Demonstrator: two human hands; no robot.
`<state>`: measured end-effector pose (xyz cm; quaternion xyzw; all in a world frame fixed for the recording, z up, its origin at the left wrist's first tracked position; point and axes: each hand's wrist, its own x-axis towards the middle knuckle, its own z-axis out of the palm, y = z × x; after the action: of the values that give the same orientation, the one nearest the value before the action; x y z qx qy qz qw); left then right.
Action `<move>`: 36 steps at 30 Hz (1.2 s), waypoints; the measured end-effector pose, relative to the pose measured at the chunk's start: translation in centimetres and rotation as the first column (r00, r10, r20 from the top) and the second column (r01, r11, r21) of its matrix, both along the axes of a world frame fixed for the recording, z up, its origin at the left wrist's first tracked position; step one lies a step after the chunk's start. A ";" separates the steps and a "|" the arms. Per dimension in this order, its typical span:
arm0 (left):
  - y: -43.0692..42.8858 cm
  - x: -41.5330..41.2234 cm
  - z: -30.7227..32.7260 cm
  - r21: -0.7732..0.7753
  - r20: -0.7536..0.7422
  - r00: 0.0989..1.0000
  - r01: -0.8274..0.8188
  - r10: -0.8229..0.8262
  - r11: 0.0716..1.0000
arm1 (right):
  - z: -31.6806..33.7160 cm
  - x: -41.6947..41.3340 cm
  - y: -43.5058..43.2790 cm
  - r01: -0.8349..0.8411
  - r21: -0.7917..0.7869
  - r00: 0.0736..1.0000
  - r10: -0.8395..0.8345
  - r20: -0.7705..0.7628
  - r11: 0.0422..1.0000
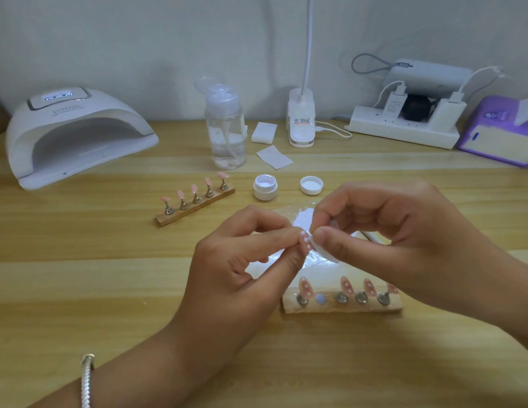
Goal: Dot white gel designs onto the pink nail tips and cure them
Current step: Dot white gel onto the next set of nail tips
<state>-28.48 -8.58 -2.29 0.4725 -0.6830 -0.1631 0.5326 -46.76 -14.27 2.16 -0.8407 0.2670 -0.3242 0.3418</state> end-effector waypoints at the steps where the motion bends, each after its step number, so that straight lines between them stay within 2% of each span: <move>1: 0.0 0.0 0.0 0.000 0.003 1.000 -0.001 0.001 1.000 | 0.0 0.0 0.0 0.000 0.006 1.000 0.000 0.002 1.000; 13: 0.0 -0.1 -0.1 0.003 0.012 1.000 0.003 -0.003 1.000 | -0.3 0.0 -0.1 0.014 0.110 0.998 -0.022 0.066 0.994; 24: -0.1 -0.1 0.0 0.012 0.011 1.000 -0.008 0.008 1.000 | 0.0 -0.2 0.0 -0.009 0.078 1.000 0.008 0.020 0.997; 36: -0.1 0.0 -0.1 0.011 0.036 0.999 -0.005 0.005 1.000 | -0.3 0.0 0.1 0.017 0.121 0.998 -0.025 0.064 0.993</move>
<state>-28.51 -8.66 -2.38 0.4800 -0.6903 -0.1570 0.5181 -46.76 -14.22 1.87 -0.8047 0.2837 -0.3383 0.3968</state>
